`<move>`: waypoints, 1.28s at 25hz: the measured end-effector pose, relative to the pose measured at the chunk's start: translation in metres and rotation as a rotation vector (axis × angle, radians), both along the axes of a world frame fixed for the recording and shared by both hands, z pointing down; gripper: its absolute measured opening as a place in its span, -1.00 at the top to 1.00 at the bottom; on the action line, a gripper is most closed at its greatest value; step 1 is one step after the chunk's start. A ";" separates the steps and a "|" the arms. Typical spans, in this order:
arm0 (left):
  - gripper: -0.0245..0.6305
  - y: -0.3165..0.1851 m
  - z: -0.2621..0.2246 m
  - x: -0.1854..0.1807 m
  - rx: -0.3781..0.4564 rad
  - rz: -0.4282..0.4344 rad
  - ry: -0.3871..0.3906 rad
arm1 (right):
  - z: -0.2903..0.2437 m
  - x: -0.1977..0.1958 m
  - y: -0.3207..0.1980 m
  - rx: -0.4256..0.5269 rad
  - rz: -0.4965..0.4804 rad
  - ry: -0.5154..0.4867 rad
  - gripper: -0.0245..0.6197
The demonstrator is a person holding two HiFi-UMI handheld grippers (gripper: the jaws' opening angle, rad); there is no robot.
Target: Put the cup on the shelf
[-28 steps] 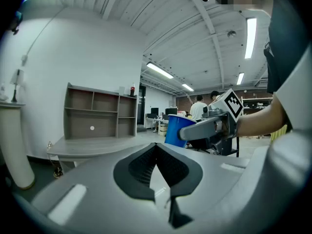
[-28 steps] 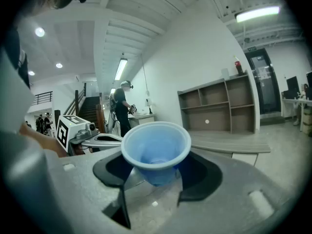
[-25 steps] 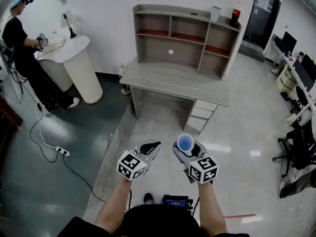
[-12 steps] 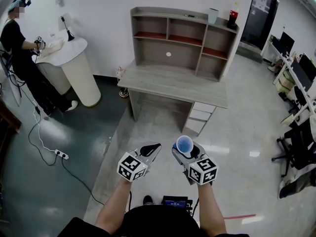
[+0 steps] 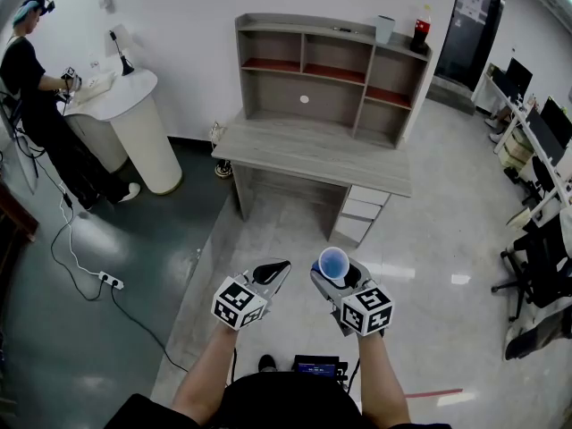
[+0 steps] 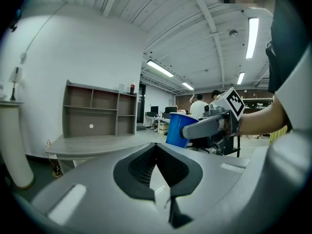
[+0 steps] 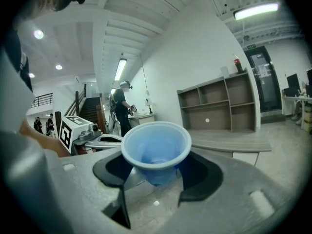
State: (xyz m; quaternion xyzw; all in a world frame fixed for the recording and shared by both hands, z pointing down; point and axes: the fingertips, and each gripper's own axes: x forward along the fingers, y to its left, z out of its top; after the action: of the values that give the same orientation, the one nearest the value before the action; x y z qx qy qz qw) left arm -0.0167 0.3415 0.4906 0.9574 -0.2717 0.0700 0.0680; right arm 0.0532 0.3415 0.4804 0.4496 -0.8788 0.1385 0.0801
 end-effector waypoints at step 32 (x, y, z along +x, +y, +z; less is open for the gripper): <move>0.93 0.013 0.008 0.049 -0.025 -0.019 -0.010 | 0.007 0.055 0.004 -0.010 -0.035 -0.025 0.04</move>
State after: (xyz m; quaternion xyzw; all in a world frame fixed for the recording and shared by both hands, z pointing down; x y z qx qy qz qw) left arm 0.0324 0.3545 0.4986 0.9535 -0.2803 0.0776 0.0791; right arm 0.1079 0.3456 0.4876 0.4320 -0.8867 0.1472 0.0741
